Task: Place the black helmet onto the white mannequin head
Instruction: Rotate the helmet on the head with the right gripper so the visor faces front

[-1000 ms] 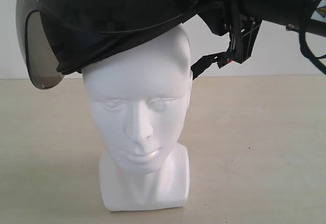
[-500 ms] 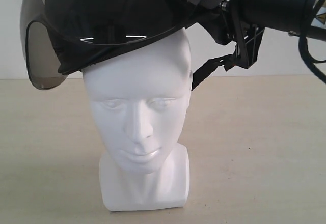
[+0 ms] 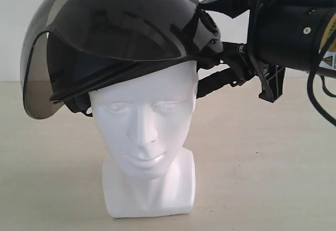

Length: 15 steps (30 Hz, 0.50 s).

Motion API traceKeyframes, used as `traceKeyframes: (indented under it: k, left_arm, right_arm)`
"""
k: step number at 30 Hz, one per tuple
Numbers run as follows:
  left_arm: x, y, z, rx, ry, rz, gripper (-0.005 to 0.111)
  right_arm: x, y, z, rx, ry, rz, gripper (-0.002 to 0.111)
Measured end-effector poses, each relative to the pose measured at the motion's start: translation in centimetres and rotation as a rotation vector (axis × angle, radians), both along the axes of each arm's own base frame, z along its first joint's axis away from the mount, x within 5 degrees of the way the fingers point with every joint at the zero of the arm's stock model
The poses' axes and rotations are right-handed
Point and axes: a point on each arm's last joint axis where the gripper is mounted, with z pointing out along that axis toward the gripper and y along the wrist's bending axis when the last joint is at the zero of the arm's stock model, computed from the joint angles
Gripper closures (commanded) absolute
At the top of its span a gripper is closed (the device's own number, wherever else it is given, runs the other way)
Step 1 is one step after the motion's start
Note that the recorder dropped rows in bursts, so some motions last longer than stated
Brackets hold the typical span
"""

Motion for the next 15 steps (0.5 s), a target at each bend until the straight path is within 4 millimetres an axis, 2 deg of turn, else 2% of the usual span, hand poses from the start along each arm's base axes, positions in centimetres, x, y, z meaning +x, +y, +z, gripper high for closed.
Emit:
traceKeyframes:
  k: [5, 7, 10, 13, 14, 15]
  left_arm:
    - [0.0, 0.0, 0.0, 0.0, 0.0, 0.0, 0.102]
    - [0.0, 0.0, 0.0, 0.0, 0.0, 0.0, 0.102]
    - [0.0, 0.0, 0.0, 0.0, 0.0, 0.0, 0.102]
    - [0.0, 0.0, 0.0, 0.0, 0.0, 0.0, 0.102]
    - [0.0, 0.0, 0.0, 0.0, 0.0, 0.0, 0.102]
    - [0.0, 0.0, 0.0, 0.0, 0.0, 0.0, 0.102]
  right_arm:
    - [0.01, -0.01, -0.01, -0.001, 0.0, -0.002, 0.108]
    - [0.01, -0.01, -0.01, -0.009, -0.006, 0.0, 0.103]
    - [0.01, -0.01, -0.01, -0.025, -0.019, 0.004, 0.082]
    - [0.0, 0.0, 0.02, -0.039, -0.034, 0.009, 0.047]
    - [0.0, 0.0, 0.02, -0.043, -0.038, 0.01, 0.038]
    - [0.0, 0.0, 0.02, -0.049, -0.043, 0.012, 0.033]
